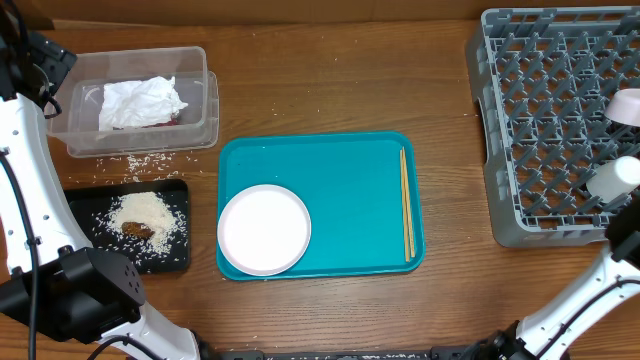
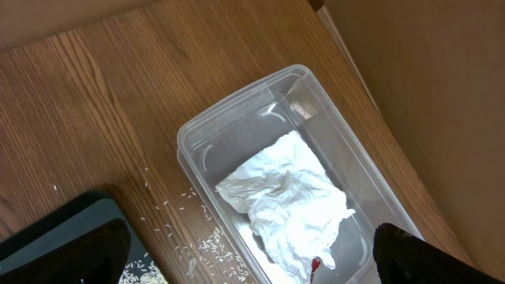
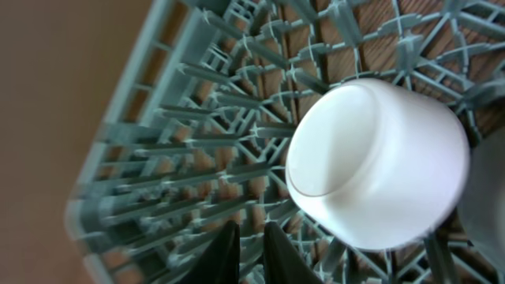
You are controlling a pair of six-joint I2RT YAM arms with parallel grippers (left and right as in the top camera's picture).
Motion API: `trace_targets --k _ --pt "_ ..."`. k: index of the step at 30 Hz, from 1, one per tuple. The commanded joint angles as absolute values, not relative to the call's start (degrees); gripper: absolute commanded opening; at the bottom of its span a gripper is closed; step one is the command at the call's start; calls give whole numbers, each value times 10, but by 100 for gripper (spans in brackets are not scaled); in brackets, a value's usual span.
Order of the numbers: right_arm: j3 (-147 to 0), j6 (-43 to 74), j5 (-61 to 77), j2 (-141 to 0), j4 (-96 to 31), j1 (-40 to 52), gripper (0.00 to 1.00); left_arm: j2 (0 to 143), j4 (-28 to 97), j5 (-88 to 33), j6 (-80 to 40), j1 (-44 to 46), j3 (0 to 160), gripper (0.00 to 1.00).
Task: Sort waste into correct bins and load items into the dishwasher
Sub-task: 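Set the bowl upright in the rack and open the right gripper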
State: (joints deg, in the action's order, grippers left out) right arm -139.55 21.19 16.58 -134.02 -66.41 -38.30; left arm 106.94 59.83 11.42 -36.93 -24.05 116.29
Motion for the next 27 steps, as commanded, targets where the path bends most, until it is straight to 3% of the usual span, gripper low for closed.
trace_targets --k 1,5,11,21,27 --pt "-1358 243 -5 -1339 -643 -346 11 1073 598 122 -360 -244 1165 100" --pt "-1320 273 -105 -1339 -633 -327 9 1073 598 122 -360 -244 1165 100" --pt "-1305 273 -135 -1339 -646 -334 8 1073 598 122 -360 -244 1165 100" --pt "-1326 314 -113 -1336 -726 -361 4 1073 598 122 -360 -244 1165 100" --pt "-1344 312 -17 -1291 -679 -360 4 1073 598 122 -360 -244 1165 100"
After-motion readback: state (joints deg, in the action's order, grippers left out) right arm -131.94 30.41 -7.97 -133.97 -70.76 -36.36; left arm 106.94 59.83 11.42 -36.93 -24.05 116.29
